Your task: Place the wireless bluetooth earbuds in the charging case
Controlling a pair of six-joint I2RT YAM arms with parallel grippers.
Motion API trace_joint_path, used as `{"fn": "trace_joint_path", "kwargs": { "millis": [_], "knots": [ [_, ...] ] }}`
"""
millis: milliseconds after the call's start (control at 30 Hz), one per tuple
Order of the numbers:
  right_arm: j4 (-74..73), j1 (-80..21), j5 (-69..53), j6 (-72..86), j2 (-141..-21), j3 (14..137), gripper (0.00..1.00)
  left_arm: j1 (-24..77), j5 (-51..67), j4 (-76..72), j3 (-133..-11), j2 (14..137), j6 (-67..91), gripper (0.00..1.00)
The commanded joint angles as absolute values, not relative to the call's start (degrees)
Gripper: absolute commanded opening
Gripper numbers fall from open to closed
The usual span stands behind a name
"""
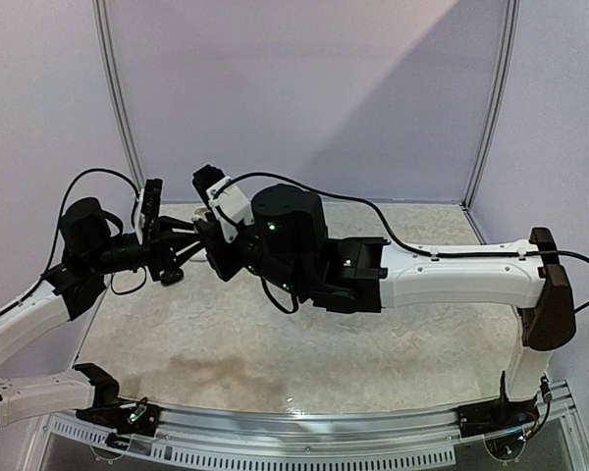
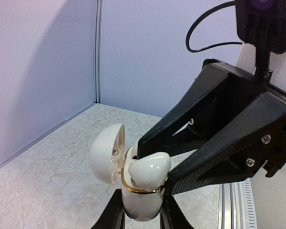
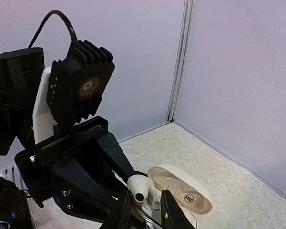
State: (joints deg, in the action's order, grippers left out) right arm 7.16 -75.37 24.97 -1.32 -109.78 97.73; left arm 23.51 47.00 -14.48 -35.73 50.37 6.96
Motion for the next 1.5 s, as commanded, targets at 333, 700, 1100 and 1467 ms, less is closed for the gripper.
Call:
{"fn": "trace_joint_path", "kwargs": {
  "millis": [333,700,1100,1467],
  "knots": [
    [0.8,-72.8,27.3,1.9,-109.1,96.2,0.23,23.9,51.0,-17.1,-39.6,49.3,11.6,0.0],
    [0.0,-72.6,25.5,1.4,-111.0,99.6,0.25,23.9,51.1,-16.6,-40.0,49.4,12.9,0.0],
    [-3.2,-72.3,23.5,1.3,-112.1,102.1,0.27,23.9,52.0,-15.7,-40.3,49.7,12.3,0.0],
    [-4.1,-72.2,22.9,1.3,-113.0,103.3,0.31,23.9,52.3,-15.1,-40.2,49.8,11.9,0.0]
  ]
}}
